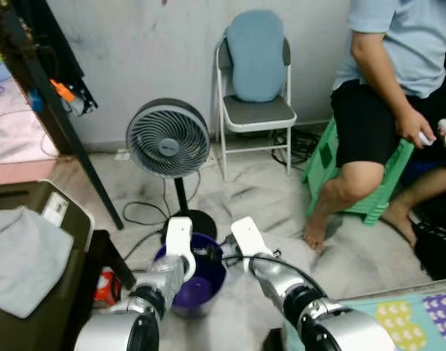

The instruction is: Clean up the room

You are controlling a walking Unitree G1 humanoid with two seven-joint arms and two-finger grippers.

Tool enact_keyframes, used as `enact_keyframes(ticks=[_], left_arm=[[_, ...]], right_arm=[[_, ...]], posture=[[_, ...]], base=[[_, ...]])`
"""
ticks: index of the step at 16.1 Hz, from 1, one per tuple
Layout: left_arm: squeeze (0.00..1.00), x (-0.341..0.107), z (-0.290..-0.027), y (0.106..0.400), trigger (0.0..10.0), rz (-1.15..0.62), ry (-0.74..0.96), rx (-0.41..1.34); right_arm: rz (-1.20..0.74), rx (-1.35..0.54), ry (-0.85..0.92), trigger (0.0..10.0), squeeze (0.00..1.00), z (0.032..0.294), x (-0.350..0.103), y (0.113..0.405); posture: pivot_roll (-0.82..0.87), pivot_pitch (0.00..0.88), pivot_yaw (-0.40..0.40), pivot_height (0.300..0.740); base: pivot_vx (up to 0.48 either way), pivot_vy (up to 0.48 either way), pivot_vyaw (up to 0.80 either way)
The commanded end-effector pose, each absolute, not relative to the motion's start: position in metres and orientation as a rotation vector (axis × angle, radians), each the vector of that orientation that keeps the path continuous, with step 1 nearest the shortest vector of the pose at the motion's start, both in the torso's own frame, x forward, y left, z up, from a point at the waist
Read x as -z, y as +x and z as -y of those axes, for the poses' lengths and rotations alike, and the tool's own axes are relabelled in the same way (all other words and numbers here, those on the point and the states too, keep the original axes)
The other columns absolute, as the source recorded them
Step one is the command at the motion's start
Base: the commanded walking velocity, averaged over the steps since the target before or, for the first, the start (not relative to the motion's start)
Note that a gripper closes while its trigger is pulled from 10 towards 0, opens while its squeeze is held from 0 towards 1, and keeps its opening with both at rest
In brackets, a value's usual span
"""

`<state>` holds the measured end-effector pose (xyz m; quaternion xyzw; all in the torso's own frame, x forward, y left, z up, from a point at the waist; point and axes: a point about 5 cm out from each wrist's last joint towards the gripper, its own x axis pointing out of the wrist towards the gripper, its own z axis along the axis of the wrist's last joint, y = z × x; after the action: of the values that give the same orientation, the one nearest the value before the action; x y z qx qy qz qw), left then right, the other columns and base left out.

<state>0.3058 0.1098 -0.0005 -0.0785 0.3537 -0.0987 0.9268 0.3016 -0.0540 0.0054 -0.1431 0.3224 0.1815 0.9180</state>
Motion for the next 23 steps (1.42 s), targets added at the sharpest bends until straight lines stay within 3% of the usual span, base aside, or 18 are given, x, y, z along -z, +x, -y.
enact_keyframes(ticks=[1, 9, 12, 23], left_arm=[[0.0, 0.0031, -0.1234, 0.3044, 10.0, -0.737, -0.138, 0.165], [0.0, 0.0031, -0.1233, 0.3044, 10.0, -0.741, -0.136, 0.163], [0.0, 0.0026, -0.1232, 0.3048, 10.0, -0.735, -0.142, 0.17], [0.0, 0.002, -0.1238, 0.3053, 10.0, -0.736, -0.143, 0.173]], right_arm=[[-0.642, -0.425, -0.286, 10.0, 0.0, 0.0341, -0.011, 0.3005], [-0.638, -0.433, -0.295, 10.0, 0.0, 0.0329, -0.0115, 0.3006], [-0.643, -0.426, -0.288, 10.0, 0.0, 0.0332, -0.0113, 0.3005], [-0.643, -0.425, -0.286, 10.0, 0.0, 0.0326, -0.0119, 0.3009]], posture=[[-0.19, 0.0, 0.007, 0.74], [-0.19, 0.0, 0.008, 0.74], [-0.19, 0.0, 0.01, 0.74], [-0.19, 0.0, 0.013, 0.74]], base=[[0.0, 0.0, 0.0], [0.0, 0.0, 0.67], [0.0, 0.0, 0.0], [0.313, 0.0, 0.0]])
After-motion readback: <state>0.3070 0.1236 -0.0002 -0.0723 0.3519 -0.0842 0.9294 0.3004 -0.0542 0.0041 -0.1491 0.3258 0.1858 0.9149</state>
